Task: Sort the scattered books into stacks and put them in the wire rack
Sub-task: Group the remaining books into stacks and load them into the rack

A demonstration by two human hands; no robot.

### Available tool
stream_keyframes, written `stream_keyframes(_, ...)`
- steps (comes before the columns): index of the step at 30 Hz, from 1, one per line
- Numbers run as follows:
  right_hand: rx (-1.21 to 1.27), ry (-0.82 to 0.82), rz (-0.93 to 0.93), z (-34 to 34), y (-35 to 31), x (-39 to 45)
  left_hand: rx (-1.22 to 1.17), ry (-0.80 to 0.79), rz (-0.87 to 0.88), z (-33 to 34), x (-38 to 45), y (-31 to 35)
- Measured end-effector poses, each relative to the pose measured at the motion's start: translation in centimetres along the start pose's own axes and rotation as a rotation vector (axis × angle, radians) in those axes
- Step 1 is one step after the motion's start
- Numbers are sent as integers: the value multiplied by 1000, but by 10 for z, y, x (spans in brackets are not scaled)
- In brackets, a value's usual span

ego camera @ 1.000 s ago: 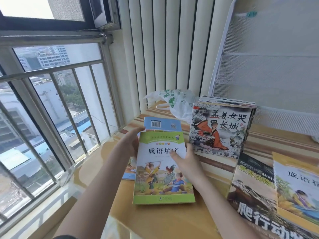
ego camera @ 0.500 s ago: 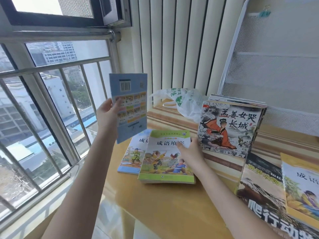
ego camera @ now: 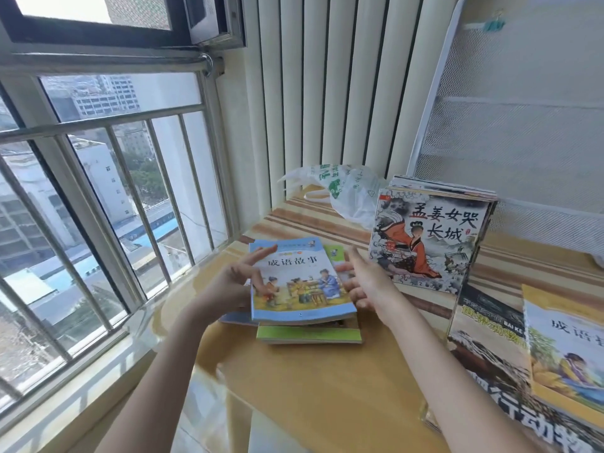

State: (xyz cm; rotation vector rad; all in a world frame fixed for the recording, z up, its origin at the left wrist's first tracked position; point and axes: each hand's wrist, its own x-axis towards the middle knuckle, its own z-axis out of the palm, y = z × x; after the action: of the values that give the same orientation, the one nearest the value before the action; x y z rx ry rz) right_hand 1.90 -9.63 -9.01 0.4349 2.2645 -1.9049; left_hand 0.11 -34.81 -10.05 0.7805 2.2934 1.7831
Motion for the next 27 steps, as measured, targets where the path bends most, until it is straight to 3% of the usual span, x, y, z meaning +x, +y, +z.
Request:
stream_keyframes(3,-203,109,-104,3,6,3,29,-34,-80,6,7,-5)
stream_keyframes(7,-409,228,-168,5,12,-5,160,356,-178,10,19,-6)
stream_keyframes(9,-524,272,-218,7,17,-7,223,431,-243,9,23,-13)
stream_keyframes(13,-284,207,-262,20,21,-10,172,403,-438,5,29,-21)
stream_keyframes(19,-108,221,-321,36,23,-7,-270,515,-681,-21,49,-19)
stream_keyframes(24,-35,205,-319,52,20,1,-244,271,-776,-19,46,-12)
stream_keyframes(27,-19,192,-330,65,16,5,-221,268,-724,3,38,-1)
